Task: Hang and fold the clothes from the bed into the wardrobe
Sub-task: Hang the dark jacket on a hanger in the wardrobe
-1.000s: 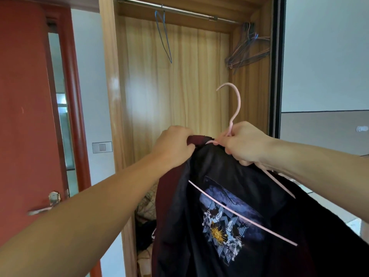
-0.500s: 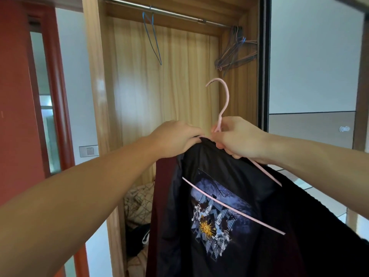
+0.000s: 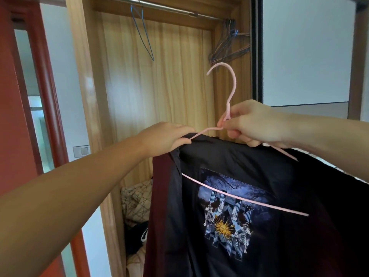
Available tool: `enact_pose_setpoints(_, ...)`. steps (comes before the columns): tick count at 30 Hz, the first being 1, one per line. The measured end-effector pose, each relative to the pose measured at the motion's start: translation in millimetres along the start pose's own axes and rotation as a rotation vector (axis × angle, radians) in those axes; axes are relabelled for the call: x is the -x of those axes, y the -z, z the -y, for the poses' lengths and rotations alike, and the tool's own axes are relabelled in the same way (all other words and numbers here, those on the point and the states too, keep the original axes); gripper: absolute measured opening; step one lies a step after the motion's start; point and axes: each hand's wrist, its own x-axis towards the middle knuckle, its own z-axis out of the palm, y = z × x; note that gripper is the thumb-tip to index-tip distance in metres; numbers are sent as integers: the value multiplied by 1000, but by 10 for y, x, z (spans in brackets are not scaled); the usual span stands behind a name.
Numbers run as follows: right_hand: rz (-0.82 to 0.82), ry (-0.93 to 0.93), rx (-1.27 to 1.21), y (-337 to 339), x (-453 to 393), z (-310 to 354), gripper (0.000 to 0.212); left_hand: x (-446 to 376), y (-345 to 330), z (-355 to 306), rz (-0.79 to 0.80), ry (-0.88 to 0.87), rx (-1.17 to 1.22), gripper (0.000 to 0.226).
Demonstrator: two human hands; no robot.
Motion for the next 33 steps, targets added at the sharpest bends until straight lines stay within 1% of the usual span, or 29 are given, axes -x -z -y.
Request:
enact_pose_setpoints(3,-18,-5,1,5,-15,38,14,30,-25,34,-16,31,34,33)
enact_pose_setpoints(5,-38,-29,-10,-26,-34,65,13,-12,-61,-25,-33,42,-17,33)
enact_pose_setpoints(7,-41,-41,-32,-47,-52,82,13,-79,-112,-83,-108,24,-108,37)
enact_pose_setpoints(9,-15,5,-2,2,-47,78,13,-141,-134,-104,-209,8,-138,50)
enact_pose_setpoints(10,1,47,45,68,-28,68,17,-165,-121,-91,-245,8,-121,53)
enact_pose_setpoints(11,17,91,113,163,13,47,22,-188,-100,-61,-278,6,-106,51)
enact_pose_setpoints(13,67,105,278,370,166,-47,34,-226,-15,25,-300,48,-90,34)
enact_pose_setpoints(14,118,80,371,465,259,-136,36,-238,44,76,-292,82,-95,29)
enact_pose_setpoints(16,200,10,495,537,461,-319,28,-255,148,187,-270,143,-147,34)
enact_pose_setpoints(17,188,-10,470,521,534,-395,27,-258,195,221,-267,159,-161,41)
enact_pose_setpoints(19,88,-14,312,431,600,-475,32,-280,261,263,-274,149,-170,53)
enact_pose_setpoints(20,29,-17,229,371,597,-457,34,-302,284,273,-267,160,-162,50)
enact_pose_setpoints(21,-31,-33,151,323,564,-419,35,-330,307,275,-254,198,-149,43)
enact_pose_setpoints(22,-90,-55,77,284,502,-373,34,-363,322,274,-242,248,-141,35)
enact_pose_setpoints(24,-171,-83,-34,241,333,-224,33,-429,324,281,-221,384,-127,27)
enact_pose_setpoints(26,-209,-89,-96,261,116,-28,29,-530,302,283,-236,505,-26,26)
enact_pose_setpoints(28,-221,-92,-86,315,-121,141,26,-657,372,188,-322,571,193,31)
enact_pose_setpoints(29,-222,-99,-71,345,-236,235,26,-709,471,85,-382,589,315,31)
enact_pose_setpoints(31,-225,-106,-55,411,-472,372,32,-758,681,-171,-499,588,519,24)
enact_pose_setpoints(33,-231,-75,-21,487,-683,497,34,-719,856,-439,-590,560,604,26)
